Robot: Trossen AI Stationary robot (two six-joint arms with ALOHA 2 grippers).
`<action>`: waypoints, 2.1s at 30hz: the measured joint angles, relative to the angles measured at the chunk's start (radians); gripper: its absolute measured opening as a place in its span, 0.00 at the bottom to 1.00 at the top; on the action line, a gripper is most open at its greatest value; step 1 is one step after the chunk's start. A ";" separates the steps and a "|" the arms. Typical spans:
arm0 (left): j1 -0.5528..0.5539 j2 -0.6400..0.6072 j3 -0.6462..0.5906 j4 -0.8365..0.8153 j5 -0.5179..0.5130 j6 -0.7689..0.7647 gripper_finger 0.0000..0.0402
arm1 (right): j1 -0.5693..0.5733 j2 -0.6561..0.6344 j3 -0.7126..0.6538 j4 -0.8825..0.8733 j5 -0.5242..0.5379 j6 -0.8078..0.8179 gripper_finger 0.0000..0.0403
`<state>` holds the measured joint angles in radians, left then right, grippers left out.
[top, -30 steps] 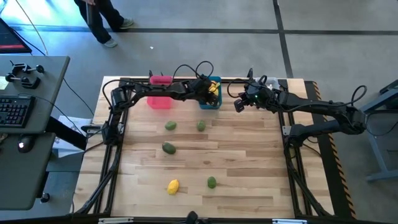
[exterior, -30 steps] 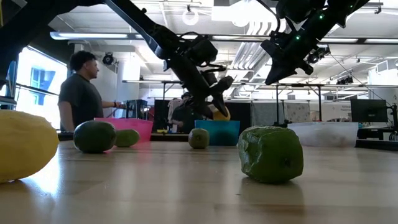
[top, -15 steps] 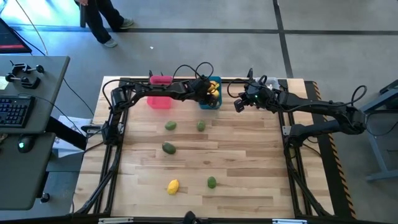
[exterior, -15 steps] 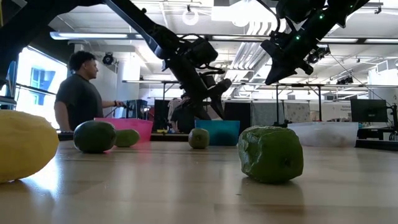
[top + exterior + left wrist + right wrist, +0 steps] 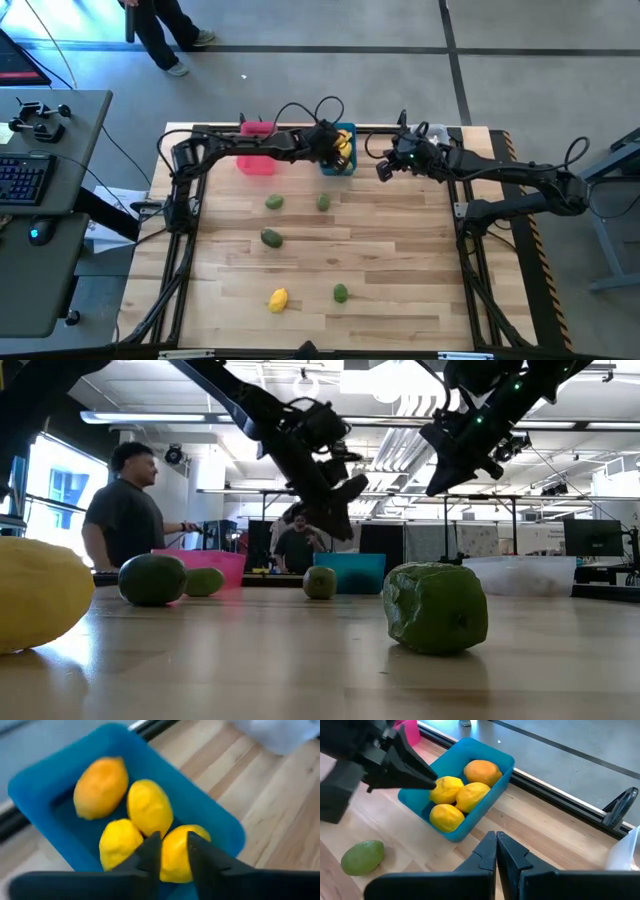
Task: Sort produce into baskets
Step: Put the lemon into the blue bin
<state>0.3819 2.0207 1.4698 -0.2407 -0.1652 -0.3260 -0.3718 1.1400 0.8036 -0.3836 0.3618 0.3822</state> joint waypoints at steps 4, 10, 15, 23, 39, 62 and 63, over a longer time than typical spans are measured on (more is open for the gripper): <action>-0.033 -0.047 -0.059 0.106 -0.040 0.040 0.02 | 0.019 0.000 0.000 0.000 0.012 -0.006 0.00; -0.069 -0.109 -0.188 0.286 -0.055 0.041 0.01 | 0.036 0.000 0.000 0.000 0.022 -0.006 0.00; -0.096 -0.175 -0.313 0.415 -0.049 0.041 0.00 | 0.041 0.000 0.000 0.000 0.023 -0.006 0.00; -0.139 -0.297 -0.522 0.607 -0.018 0.009 0.00 | 0.041 0.000 0.000 0.000 0.024 -0.006 0.00; -0.245 -0.602 -0.874 0.638 -0.025 -0.109 0.00 | 0.041 0.000 0.000 0.000 -0.059 0.009 0.00; -0.472 -0.987 -1.145 0.614 0.033 -0.118 0.00 | 0.392 0.067 0.000 0.169 -0.170 0.090 0.38; -0.478 -0.992 -1.147 0.606 0.034 -0.118 0.00 | 0.414 0.084 0.000 0.188 -0.163 0.108 0.40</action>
<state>-0.0963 1.0287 0.3229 0.3657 -0.1314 -0.4442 0.0417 1.2242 0.8036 -0.1952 0.1985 0.4897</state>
